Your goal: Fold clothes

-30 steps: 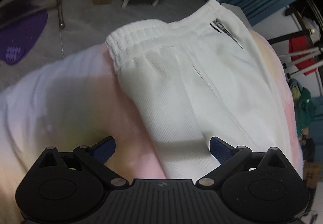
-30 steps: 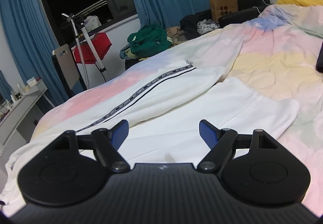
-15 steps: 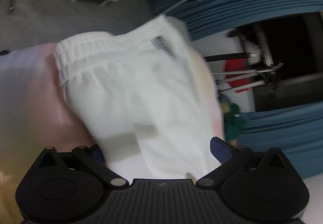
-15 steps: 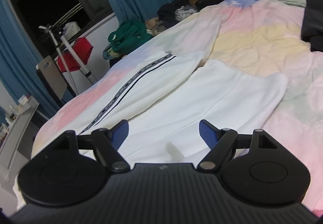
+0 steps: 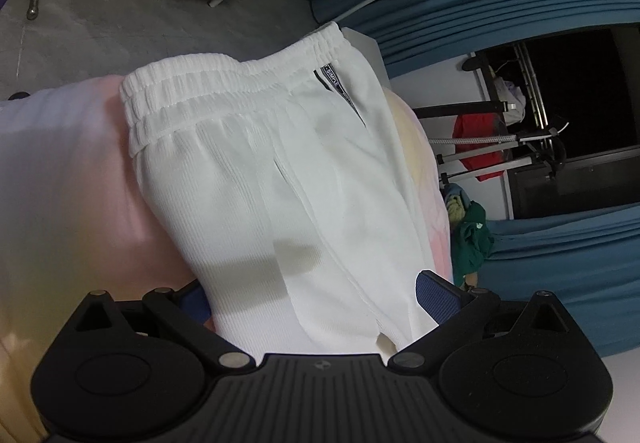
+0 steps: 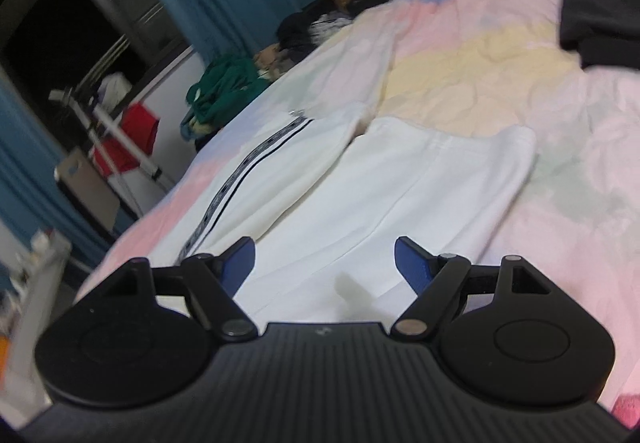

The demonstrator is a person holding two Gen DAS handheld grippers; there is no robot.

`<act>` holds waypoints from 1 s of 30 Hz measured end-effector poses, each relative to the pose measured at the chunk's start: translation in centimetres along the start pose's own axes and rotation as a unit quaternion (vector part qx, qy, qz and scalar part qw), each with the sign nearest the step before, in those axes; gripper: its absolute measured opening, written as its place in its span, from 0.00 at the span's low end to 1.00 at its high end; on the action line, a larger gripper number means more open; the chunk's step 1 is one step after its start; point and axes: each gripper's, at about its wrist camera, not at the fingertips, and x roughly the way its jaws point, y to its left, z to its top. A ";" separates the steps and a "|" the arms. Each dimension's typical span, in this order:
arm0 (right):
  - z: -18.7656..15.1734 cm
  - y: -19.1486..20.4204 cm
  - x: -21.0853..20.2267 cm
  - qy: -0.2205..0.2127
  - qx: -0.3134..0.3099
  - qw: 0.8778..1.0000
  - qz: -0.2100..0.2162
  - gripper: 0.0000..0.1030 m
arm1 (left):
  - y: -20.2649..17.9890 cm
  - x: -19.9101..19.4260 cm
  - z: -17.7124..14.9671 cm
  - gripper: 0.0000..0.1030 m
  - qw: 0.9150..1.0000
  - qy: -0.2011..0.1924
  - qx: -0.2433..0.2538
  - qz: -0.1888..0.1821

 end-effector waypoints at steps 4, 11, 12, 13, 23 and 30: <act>1.4 -4.4 -0.6 -0.011 0.108 0.994 -0.008 0.76 | 0.7 -0.5 0.2 0.98 1.000 0.001 -0.016 -0.011; 2.0 -11.0 0.1 -0.004 0.235 0.970 -0.068 0.78 | 1.3 0.4 0.3 0.94 0.999 0.008 -0.032 -0.002; 2.0 -11.7 0.2 0.001 0.246 0.967 -0.068 0.78 | 1.3 0.6 0.3 0.92 0.999 0.008 -0.033 0.002; 1.9 -12.3 0.4 0.005 0.256 0.964 -0.068 0.78 | 1.4 0.8 0.3 0.91 0.999 0.009 -0.035 0.007; 2.1 -13.1 4.0 0.037 0.277 0.959 -0.044 0.75 | 4.1 4.6 1.5 0.91 0.994 0.034 -0.103 0.018; 3.4 -12.9 8.6 0.044 0.283 0.957 -0.053 0.21 | 4.9 6.5 2.1 0.74 0.990 0.046 -0.131 -0.039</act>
